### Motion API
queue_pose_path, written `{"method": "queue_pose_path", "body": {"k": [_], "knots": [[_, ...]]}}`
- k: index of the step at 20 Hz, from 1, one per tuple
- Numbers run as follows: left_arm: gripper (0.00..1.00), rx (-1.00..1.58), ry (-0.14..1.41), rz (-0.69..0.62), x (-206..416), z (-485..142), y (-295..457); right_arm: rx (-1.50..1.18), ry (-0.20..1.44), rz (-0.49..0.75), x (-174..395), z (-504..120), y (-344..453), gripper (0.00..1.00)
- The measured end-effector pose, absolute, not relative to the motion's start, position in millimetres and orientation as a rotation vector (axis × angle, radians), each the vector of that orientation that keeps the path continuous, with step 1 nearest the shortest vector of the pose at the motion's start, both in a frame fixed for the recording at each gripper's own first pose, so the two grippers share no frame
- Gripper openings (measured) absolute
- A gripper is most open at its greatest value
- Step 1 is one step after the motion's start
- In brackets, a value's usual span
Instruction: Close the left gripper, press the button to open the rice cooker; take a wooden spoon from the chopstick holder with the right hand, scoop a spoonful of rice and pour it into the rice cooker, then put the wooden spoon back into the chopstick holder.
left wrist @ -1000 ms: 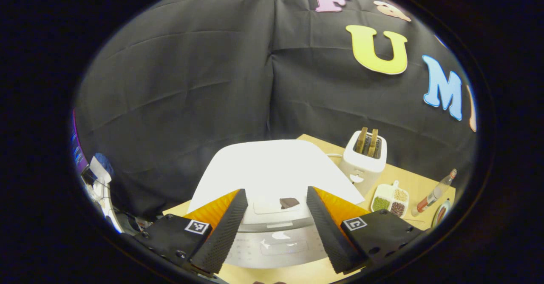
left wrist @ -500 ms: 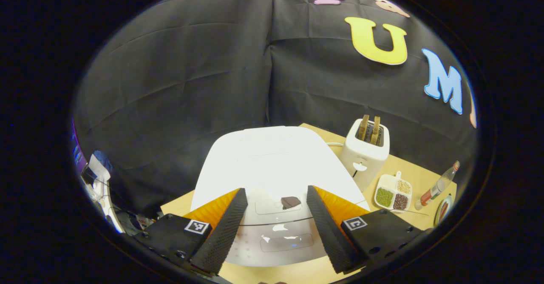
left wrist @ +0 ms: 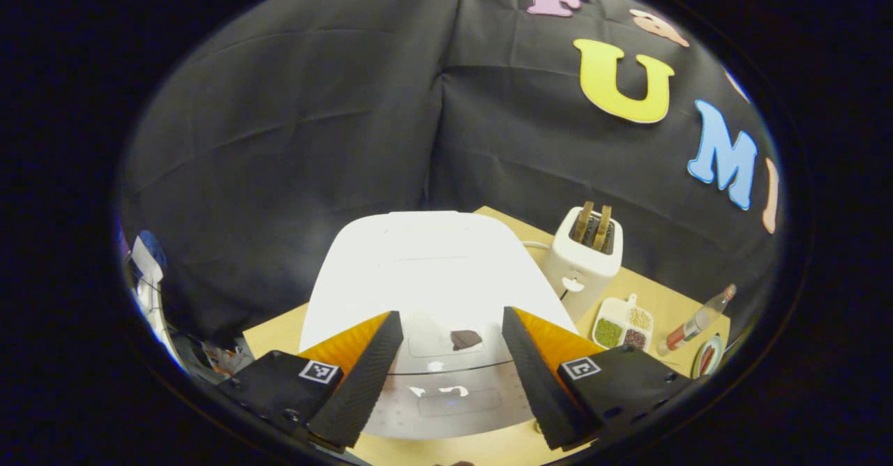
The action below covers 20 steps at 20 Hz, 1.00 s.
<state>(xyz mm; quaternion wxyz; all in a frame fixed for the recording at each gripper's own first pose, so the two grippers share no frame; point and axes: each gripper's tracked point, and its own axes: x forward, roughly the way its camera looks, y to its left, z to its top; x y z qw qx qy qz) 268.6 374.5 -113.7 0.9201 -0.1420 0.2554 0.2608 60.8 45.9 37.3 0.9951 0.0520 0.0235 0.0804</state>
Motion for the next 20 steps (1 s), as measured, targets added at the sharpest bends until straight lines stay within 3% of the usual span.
{"method": "queue_pose_path", "body": {"k": [1,7,13,17,20], "knots": [[0.96,-0.28,0.491,0.541,269.1,-102.1,381.1,0.108,0.05,0.153,62.5,36.6,43.1,0.98],[0.96,-0.166,0.222,0.405,270.4,23.8,355.6,0.093,0.055,0.073,70.6,37.2,21.2,0.97],[0.96,-0.065,0.001,0.191,247.1,147.3,243.8,0.096,0.008,0.043,70.6,58.6,16.1,0.98],[0.95,-0.05,-0.07,0.105,216.7,192.7,176.9,0.084,-0.028,0.057,60.5,73.7,30.7,0.98],[0.95,-0.044,-0.075,0.038,204.1,189.8,147.7,0.072,-0.023,0.068,52.5,71.8,41.7,0.98]]}}
